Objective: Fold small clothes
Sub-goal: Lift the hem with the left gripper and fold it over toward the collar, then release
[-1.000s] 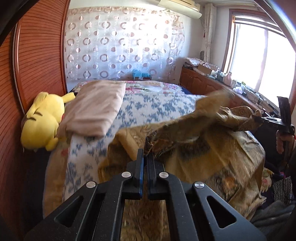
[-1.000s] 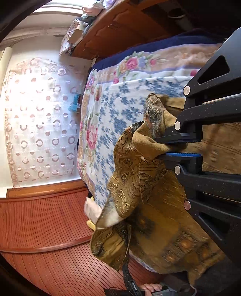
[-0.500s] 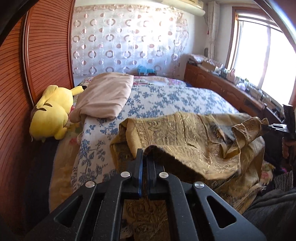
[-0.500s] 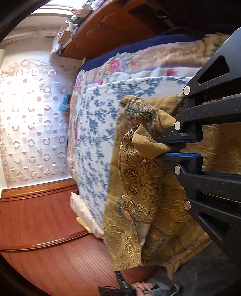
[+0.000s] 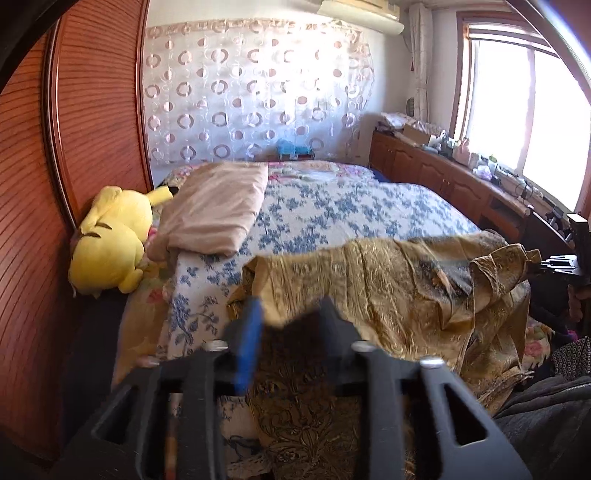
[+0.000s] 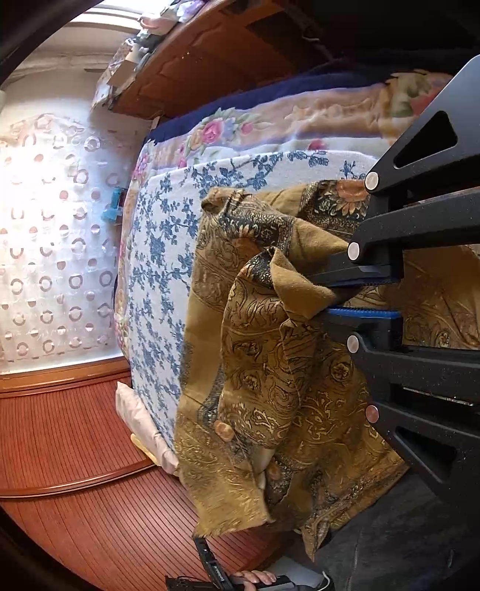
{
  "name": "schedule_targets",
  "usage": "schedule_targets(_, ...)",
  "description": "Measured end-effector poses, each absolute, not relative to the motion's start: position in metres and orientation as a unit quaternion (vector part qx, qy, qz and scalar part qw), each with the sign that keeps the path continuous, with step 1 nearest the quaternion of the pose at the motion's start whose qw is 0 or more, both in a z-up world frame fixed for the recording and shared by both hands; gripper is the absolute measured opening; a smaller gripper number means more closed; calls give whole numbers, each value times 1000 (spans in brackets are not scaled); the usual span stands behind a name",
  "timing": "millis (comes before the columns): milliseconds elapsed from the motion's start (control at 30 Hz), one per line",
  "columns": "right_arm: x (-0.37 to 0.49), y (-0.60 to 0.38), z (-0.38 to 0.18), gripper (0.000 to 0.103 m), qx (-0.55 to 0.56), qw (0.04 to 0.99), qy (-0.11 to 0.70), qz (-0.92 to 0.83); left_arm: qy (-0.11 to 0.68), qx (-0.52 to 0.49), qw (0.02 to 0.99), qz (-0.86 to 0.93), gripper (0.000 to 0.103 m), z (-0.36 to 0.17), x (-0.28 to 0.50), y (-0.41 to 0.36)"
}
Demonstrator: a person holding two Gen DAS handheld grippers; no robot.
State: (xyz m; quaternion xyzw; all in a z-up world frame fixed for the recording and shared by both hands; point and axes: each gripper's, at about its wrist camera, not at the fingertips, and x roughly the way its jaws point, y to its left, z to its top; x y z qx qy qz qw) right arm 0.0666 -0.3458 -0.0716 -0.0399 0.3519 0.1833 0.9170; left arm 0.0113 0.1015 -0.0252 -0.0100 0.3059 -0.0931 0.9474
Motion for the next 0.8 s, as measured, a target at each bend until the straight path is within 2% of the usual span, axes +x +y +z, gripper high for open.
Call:
schedule_targets(100, 58, -345, -65, 8, -41, 920, 342, 188, 302, -20, 949, -92, 61, -22, 15, 105)
schedule_targets(133, 53, -345, -65, 8, -43, 921, 339, 188, 302, -21, 949, -91, 73, -22, 18, 107)
schedule_targets(167, 50, -344, -62, 9, -46, 920, 339, 189, 304, -23, 948, -92, 79, -24, 22, 108)
schedule_targets(333, 40, -342, -61, 18, -68, 920, 341, 181, 323, -45, 940, -98, 79, -40, 50, 114)
schedule_targets(433, 42, -345, -58, 29, -70, 921, 341, 175, 334, -46, 937, -91, 79, -49, 67, 116)
schedule_targets(500, 42, -348, -56, 43, -69, 923, 340, 166, 339, -46, 936, -87, 79, -53, 77, 117)
schedule_targets(667, 58, -360, -51, 52, -50, 934, 321, 150, 351, -33, 932, -82, 79, -61, 102, 112)
schedule_targets(800, 95, -365, -58, 54, -26, 938, 320, 131, 361, -14, 929, -83, 79, -66, 116, 103)
